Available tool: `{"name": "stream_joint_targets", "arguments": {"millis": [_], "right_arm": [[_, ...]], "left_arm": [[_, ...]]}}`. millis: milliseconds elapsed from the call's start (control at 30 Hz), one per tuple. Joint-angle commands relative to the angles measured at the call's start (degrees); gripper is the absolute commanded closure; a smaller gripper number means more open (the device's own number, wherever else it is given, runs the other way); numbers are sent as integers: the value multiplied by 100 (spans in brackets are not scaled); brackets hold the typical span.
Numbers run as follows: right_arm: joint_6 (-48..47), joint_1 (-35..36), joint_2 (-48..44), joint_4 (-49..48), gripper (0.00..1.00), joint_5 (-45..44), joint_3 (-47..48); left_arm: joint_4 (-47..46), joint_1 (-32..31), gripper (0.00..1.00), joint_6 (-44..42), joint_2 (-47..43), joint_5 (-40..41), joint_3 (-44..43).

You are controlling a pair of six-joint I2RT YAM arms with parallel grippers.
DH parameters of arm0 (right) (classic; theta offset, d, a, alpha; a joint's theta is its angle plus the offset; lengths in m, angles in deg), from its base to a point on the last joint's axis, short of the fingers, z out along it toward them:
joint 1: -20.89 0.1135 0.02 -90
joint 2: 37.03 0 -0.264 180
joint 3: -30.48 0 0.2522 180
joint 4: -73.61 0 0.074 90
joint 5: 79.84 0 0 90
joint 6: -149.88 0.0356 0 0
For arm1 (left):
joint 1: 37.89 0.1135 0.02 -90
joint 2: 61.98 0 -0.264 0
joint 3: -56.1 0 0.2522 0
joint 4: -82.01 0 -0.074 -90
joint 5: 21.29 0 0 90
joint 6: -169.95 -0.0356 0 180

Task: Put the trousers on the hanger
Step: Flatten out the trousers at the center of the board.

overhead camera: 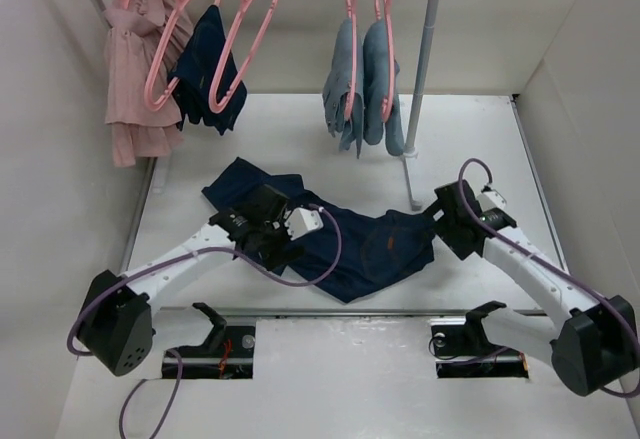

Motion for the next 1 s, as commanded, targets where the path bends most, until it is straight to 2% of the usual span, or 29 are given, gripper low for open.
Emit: {"name": "stream_joint_targets", "arguments": {"millis": [0,133,233,300,333,367,400,433,467,533,567,600,633,700,767,833,867,900,933,967], "right_arm": [[-391,-331,109,-979,0,359,-36],[-1067,-384,777,-1490,0,631,235],[-1595,-384,1436,-1806,0,991,359],[-1657,-384,1796,-1807,0,993,359],[-1657,-384,1868,-1755,9,897,359],[-1657,-454,1868,-1754,12,826,359],[-1657,-454,1868,-1702,12,826,359],[-1605,-515,1868,-1701,12,826,359],[-1605,-516,1868,-1701,21,826,359],[-1666,-648,1938,-1701,50,878,359],[-1666,-708,1991,-1701,82,878,359],[-1727,-709,1991,-1701,96,878,359],[-1728,-709,1991,-1701,100,878,359],[-1876,-761,1799,-1509,100,765,473],[-1991,-762,1353,-1159,100,431,850],[-2237,-762,965,-947,100,28,1236],[-2316,-762,772,-850,100,-105,1690],[-2482,-762,413,-779,100,-237,1921],[-2588,-762,253,-709,100,-464,2158],[-2589,-710,112,-708,100,-536,2552]], "left_arm": [[-436,-112,0,646,304,-2,82],[-664,-174,0,787,436,-292,266],[-796,-280,4,910,550,-240,415],[-911,-280,11,972,690,-91,486],[-963,-280,15,1033,691,5,573],[-1025,-280,21,1034,761,189,574],[-1156,-280,27,1034,761,252,652],[-1218,-280,41,1034,814,252,731],[-1219,-280,48,1034,814,252,732],[-1298,-280,65,1034,928,305,794],[-1298,-280,94,1034,928,357,794],[-1193,-280,100,1034,928,532,794],[-1123,-280,100,1034,928,629,794],[-964,53,100,824,622,1084,794],[-1016,430,100,184,-69,1691,794],[-1392,1299,100,-474,-625,2123,566],[-1499,1624,100,-1165,-862,2125,191],[-1561,2202,100,-1451,-1143,2020,-65],[-1561,2442,100,-1680,-1146,1784,-355],[-1248,2645,100,-1865,-1146,1582,-1036]]}}
